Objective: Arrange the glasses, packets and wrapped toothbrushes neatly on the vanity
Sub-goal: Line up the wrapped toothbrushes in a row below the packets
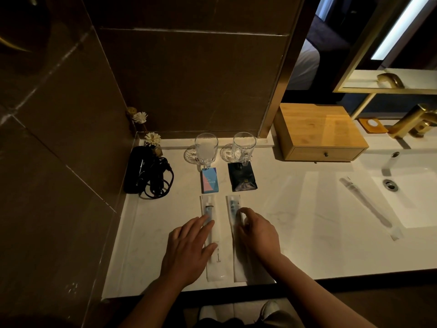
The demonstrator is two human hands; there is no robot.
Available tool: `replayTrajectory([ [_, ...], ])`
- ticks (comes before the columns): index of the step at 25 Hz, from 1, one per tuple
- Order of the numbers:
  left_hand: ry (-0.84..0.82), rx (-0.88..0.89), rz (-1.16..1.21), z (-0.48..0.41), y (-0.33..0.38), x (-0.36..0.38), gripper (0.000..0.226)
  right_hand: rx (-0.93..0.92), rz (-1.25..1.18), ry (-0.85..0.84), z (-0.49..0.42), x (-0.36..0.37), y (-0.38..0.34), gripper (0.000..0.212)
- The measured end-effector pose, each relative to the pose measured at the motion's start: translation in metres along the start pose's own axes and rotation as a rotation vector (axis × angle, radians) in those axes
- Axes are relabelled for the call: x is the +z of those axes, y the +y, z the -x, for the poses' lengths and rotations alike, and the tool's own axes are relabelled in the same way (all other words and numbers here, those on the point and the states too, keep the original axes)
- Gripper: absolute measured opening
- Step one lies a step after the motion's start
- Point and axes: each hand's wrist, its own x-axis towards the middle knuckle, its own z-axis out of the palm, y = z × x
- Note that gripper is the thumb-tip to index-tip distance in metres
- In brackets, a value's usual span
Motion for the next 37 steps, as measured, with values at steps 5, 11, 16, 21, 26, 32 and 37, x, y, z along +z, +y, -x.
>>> replayTrajectory([
  [5, -0.015, 0.006, -0.042, 0.0011, -0.0002, 0.0011, 0.059, 0.041, 0.009, -0.032, -0.0056, -0.0006, -0.0011, 0.034],
  [11, -0.009, 0.004, -0.072, -0.0007, -0.0013, 0.0034, 0.058, 0.079, -0.009, -0.048, -0.0086, -0.0016, -0.0018, 0.036],
  [16, -0.007, 0.004, -0.072, -0.0008, -0.0001, 0.0015, 0.058, 0.084, -0.026, -0.039, -0.0084, -0.0019, -0.0031, 0.04],
  [21, 0.018, -0.012, -0.046, -0.0014, 0.0022, 0.0009, 0.056, 0.067, -0.044, -0.025, -0.0063, -0.002, -0.0024, 0.048],
  [26, 0.024, -0.013, -0.041, -0.0009, 0.0033, -0.0011, 0.056, 0.027, -0.015, -0.037, -0.0055, -0.0016, -0.0029, 0.046],
  [32, 0.011, -0.041, -0.03, -0.0003, 0.004, -0.0016, 0.056, 0.037, -0.025, -0.028, -0.0055, -0.0003, -0.0014, 0.046],
  [37, 0.028, -0.121, 0.035, 0.0004, 0.0025, -0.0033, 0.054, 0.092, -0.161, -0.035, -0.0002, -0.0079, 0.0045, 0.044],
])
